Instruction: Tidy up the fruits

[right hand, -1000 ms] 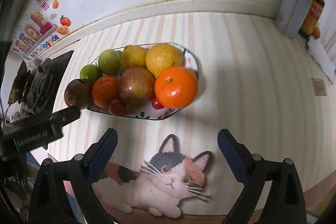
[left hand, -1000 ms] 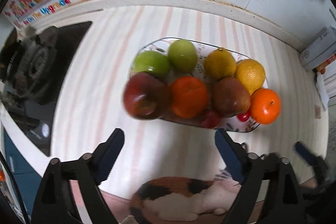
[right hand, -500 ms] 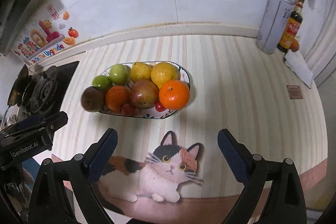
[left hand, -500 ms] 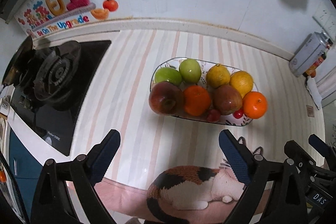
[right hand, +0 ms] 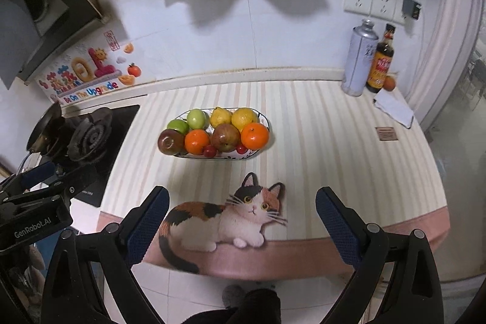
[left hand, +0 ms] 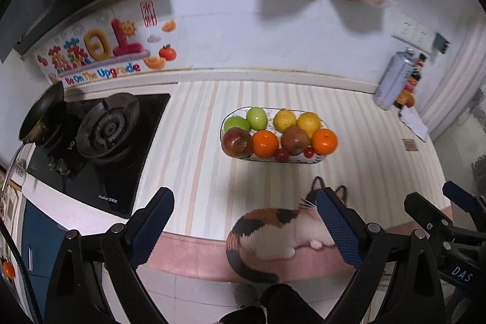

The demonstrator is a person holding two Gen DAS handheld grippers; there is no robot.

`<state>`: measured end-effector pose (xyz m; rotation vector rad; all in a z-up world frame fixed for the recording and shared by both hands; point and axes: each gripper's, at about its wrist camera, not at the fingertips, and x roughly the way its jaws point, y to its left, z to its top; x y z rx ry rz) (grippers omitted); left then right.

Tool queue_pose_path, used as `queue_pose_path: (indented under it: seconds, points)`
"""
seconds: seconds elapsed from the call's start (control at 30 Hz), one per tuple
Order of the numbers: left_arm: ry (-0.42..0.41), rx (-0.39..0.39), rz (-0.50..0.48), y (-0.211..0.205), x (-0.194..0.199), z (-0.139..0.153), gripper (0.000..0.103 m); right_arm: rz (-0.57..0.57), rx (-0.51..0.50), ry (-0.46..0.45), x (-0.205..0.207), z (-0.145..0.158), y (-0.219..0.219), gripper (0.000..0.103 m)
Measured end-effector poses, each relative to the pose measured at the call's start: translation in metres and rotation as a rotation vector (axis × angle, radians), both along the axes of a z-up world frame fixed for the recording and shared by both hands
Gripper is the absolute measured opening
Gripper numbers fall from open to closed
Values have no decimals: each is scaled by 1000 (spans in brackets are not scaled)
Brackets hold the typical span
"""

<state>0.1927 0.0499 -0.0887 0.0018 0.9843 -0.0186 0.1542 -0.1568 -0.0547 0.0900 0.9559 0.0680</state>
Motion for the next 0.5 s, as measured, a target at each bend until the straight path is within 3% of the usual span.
queue_pose_path:
  seconds: [0.27, 0.5]
  points:
    - [-43, 4, -23, -7, -51, 34, 96, 14, 10, -45, -55, 43, -10, 101]
    - [-62, -14, -8, -15, -75, 52, 96, 23, 10, -76, -77, 71, -24, 101]
